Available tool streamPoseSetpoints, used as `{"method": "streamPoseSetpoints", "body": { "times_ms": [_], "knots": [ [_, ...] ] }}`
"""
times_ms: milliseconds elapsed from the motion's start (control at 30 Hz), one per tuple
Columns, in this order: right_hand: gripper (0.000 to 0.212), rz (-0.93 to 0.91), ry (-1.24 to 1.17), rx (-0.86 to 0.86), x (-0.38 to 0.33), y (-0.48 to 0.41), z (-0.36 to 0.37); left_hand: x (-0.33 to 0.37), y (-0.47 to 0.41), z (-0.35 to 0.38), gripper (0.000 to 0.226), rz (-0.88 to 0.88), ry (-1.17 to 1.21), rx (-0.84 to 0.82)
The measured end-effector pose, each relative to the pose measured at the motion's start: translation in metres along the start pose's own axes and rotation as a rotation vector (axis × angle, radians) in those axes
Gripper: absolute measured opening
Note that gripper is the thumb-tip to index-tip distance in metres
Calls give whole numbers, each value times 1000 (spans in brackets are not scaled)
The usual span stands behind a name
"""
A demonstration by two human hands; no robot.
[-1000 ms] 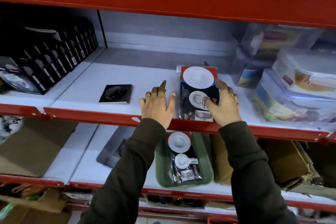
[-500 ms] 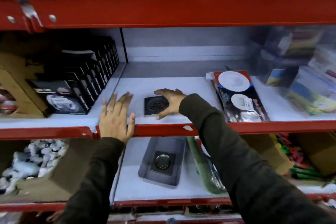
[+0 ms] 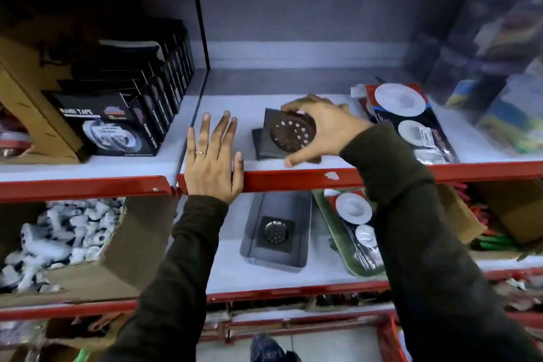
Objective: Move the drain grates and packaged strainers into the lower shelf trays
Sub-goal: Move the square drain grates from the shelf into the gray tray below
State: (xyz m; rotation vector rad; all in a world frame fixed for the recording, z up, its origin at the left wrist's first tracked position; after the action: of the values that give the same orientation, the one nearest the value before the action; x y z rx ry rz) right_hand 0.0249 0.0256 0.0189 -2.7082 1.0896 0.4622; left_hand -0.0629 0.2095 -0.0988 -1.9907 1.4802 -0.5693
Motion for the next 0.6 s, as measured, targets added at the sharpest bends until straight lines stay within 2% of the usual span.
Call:
{"method": "streamPoseSetpoints", "body": {
  "times_ms": [67,133,233,300,367,467,533,600],
  "knots": [
    [98,44,16,-148,-7,37,4,0,0,1,60,0,6,18],
    [98,79,13,-375,-10,67,23,1,1,1,59,11,11,35],
    [96,102,33,-704,-8,75,78,1,1,3,59,22,11,51],
    [96,188,63,-849,7,60,129,1,0,3,59,23,9,59],
    [96,280,53,-849,28,38,182,0,0,4,59,29,-2,64],
    [78,387,34,-624,56,8,248,0,-2,6,59,37,-12,82],
    [78,410,117,-459,67,-3,276,-1,-1,7,59,38,-12,94],
    [82,419,142,-401,73,-7,295,-1,-2,6,59,38,-19,97]
  ]
}}
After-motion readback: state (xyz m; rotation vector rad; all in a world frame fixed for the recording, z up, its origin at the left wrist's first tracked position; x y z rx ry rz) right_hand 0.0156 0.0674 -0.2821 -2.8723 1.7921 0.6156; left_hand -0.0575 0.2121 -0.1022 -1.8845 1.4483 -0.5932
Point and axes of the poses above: each hand's wrist, its own y-axis away from the middle knuckle, its own z-axis out of the palm, x = y × z, the point moved 3 cm from there along -y, towards the middle knuckle, and after that the axes turned 2 degrees about x, right-handed, at the moved point
